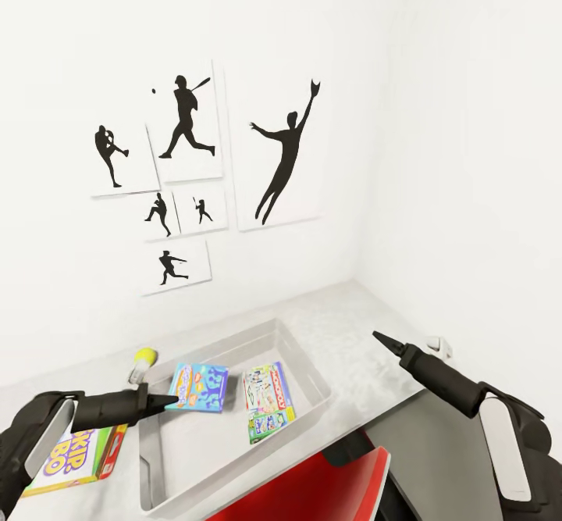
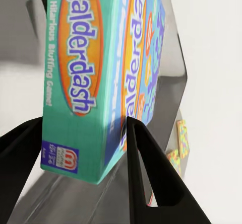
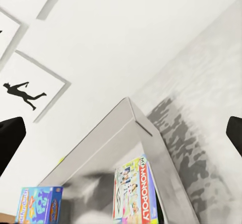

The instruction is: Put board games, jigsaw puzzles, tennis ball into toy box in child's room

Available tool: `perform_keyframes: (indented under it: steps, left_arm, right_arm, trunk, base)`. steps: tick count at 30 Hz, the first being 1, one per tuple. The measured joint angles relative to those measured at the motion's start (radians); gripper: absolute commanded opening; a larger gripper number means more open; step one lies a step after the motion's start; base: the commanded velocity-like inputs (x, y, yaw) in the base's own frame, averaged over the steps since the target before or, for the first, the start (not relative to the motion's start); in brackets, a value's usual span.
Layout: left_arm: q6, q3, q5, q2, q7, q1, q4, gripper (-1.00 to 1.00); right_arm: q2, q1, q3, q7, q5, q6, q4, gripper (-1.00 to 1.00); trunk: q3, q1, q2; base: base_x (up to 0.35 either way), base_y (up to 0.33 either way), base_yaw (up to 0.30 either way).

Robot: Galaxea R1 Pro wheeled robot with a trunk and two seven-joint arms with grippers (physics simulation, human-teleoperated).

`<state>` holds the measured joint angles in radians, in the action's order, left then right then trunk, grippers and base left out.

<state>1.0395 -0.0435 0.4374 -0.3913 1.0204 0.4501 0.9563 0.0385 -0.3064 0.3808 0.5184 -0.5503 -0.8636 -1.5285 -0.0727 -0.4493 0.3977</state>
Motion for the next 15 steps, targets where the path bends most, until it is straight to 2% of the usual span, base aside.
perform_keyframes:
  steps: [6, 9, 15]
  left_arm:
    - [-0.001, 0.0, 0.0, 0.005, -0.036, 0.0, -0.002, -1.0]
    - [0.002, 0.0, 0.003, 0.017, -0.061, 0.0, -0.001, -1.0]
    - [0.003, 0.0, 0.003, 0.037, -0.072, 0.0, -0.002, -1.0]
  right_arm:
    - [0.0, 0.0, 0.0, 0.0, 0.0, 0.0, 0.002, 1.0]
    - [0.0, 0.0, 0.001, 0.0, 0.0, 0.0, 0.002, 1.0]
    - [0.0, 0.0, 0.001, 0.001, 0.0, 0.0, 0.003, 1.0]
  trunk:
    - [0.0, 0.0, 0.0]
    - [0.0, 0.0, 0.0]
    - [0.0, 0.0, 0.0]
  base:
    - [0.0, 0.0, 0.0]
    - [0.0, 0.0, 0.0]
    - [0.0, 0.0, 0.0]
